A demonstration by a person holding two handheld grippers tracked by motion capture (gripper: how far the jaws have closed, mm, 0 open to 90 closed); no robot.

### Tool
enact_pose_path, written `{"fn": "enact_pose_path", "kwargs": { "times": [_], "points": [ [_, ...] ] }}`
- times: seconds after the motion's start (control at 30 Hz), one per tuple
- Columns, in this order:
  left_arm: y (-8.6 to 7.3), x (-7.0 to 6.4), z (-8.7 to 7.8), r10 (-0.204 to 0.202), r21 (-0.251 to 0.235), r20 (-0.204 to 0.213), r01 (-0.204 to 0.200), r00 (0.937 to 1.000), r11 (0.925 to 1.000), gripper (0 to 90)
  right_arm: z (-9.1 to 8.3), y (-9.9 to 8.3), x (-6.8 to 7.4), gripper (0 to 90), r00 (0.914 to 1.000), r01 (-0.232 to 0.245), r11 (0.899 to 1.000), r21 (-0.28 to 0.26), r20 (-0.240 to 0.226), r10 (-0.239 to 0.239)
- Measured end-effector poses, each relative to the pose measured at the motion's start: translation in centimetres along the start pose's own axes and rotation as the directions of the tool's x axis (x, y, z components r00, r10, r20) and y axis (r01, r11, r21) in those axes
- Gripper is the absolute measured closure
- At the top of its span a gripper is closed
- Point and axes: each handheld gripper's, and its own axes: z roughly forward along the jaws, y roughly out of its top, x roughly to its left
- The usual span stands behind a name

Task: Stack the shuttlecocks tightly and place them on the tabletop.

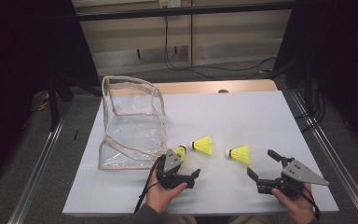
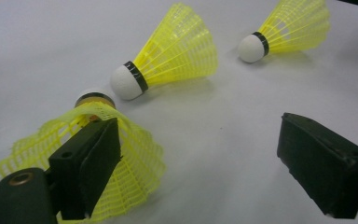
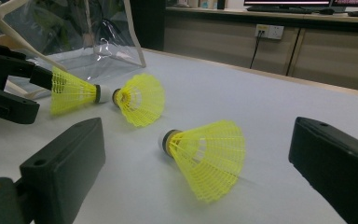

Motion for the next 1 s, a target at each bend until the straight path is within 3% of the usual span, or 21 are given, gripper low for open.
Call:
{"fn": "enact_pose_path", "kwargs": {
  "times": [0.37, 0.57, 0.97, 1.0],
  "points": [
    [0.08, -0.22, 0.2, -0.006, 0.011, -0.055, 0.007, 0.9985, 0.9999, 21.7, 0.01, 0.0, 0.04, 3.2, 1.0, -0.004, 1.0, -0.002, -0.002, 0.004],
    [0.16, -0.35, 0.36, -0.006, 0.023, -0.105, 0.008, 0.9945, 0.9997, 27.7, 0.01, -0.01, 0.02, 3.2, 1.0, -0.002, 1.0, -0.001, -0.002, 0.002],
    [0.17, -0.48, 0.36, -0.029, 0.022, -0.211, 0.035, 0.977, 0.9991, 54.2, -0.12, -0.02, -0.11, 3.2, 1.0, -0.008, 1.0, -0.002, 0.005, 0.008],
    [0.18, -0.46, 0.29, -0.03, 0.026, -0.208, 0.037, 0.9778, 0.999, 62.3, -0.13, -0.02, -0.09, 3.2, 1.0, -0.008, 1.0, -0.003, 0.004, 0.008]
  ]
}}
